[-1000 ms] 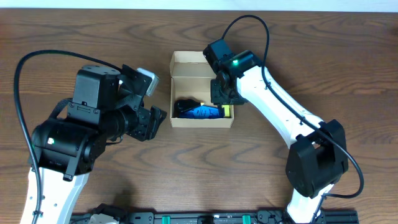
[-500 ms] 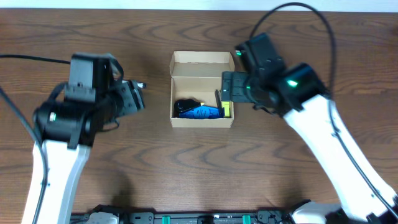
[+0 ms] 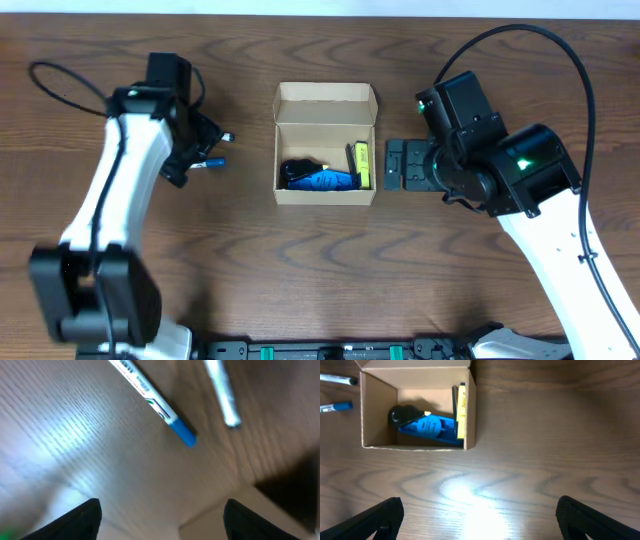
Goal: Pack container
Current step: 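Raise the right gripper out and move the left gripper to the blue marker, then grasp the blue marker with the left gripper and carry it over the box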
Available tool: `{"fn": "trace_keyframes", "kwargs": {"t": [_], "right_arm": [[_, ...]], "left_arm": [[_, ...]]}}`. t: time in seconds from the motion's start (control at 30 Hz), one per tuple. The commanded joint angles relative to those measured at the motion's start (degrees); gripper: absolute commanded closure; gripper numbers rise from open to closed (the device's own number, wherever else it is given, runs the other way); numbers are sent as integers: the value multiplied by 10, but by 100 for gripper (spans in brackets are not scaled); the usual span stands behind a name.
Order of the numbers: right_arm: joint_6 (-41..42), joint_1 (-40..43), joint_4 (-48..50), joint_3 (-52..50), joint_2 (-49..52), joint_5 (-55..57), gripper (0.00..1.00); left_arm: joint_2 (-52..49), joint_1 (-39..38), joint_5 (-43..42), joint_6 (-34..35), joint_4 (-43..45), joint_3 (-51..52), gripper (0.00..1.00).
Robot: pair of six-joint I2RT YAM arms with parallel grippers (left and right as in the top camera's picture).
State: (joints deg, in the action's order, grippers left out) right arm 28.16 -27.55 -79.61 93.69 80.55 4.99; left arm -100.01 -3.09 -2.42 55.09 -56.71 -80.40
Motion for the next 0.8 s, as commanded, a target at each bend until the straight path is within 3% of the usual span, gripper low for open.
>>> {"fn": "trace_keyframes", "kwargs": {"t": [0.0,0.27,0.53,0.73,0.77], "right_arm": [[-8,2,-7,4,-7,8,1],[-8,2,-18,4,-7,8,1],[-8,2,-18,4,-7,8,1],[-8,2,-12,4,-7,8,1],[-8,2,-12,4,-7,8,1]], "left_arm": [[-48,3,17,87,15,-3,20],[-130,17,9,138,47,-3,14],[-173,38,6,143,64,-3,12],[-197,39,-1,143,79,-3,16],[-200,39,-1,143,80,-3,20]]}}
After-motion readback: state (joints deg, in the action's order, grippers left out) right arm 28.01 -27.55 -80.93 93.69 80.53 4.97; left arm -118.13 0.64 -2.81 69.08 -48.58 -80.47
